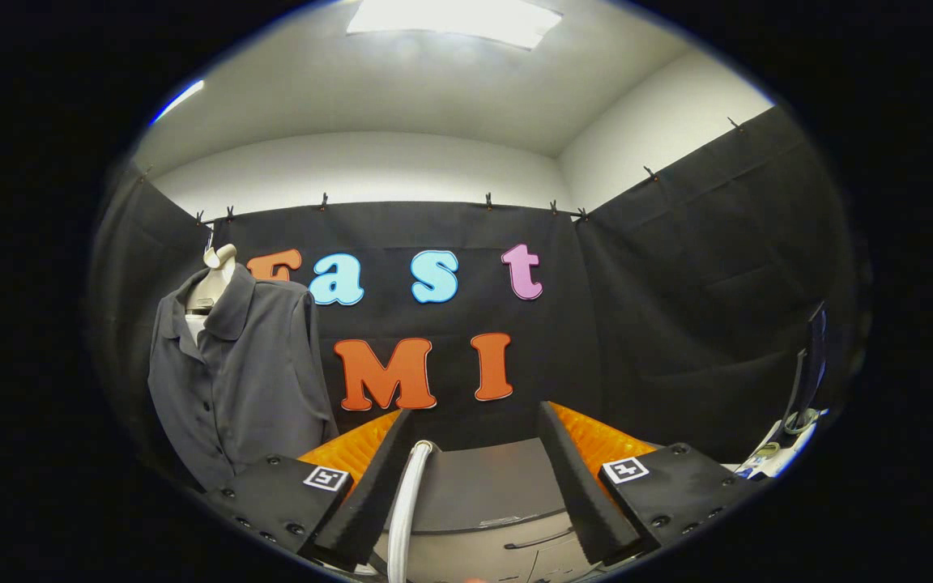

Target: Iron the clothes twice with a garment steamer, once on the left side and once on the right side.

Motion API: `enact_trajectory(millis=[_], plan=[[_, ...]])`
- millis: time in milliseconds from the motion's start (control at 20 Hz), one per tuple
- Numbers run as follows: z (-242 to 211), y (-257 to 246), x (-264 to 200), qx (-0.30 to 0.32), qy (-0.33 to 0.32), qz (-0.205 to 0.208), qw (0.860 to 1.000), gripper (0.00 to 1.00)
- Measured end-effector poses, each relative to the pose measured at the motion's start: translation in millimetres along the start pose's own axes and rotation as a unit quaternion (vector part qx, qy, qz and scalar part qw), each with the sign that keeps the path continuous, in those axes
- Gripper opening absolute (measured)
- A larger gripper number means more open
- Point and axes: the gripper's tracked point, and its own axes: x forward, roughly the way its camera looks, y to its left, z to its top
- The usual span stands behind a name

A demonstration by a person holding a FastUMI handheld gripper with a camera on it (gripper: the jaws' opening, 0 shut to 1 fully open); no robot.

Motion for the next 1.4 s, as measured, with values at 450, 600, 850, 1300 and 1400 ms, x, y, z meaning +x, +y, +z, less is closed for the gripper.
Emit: enact_trajectory(millis=[450,600,850,1300,1400], plan=[[7.7,38.0,85.9,-0.018,0.096,0.033,0.995,0.98],[14.5,71.6,133.6,0.011,0.122,0.073,0.990,0.98],[9.6,90.6,226.9,-0.015,0.166,0.095,0.981,0.98],[-150.4,109.5,334.3,-0.075,0.394,0.104,0.910,0.99],[-192.5,114.7,346.4,-0.076,0.442,0.102,0.888,0.99]])
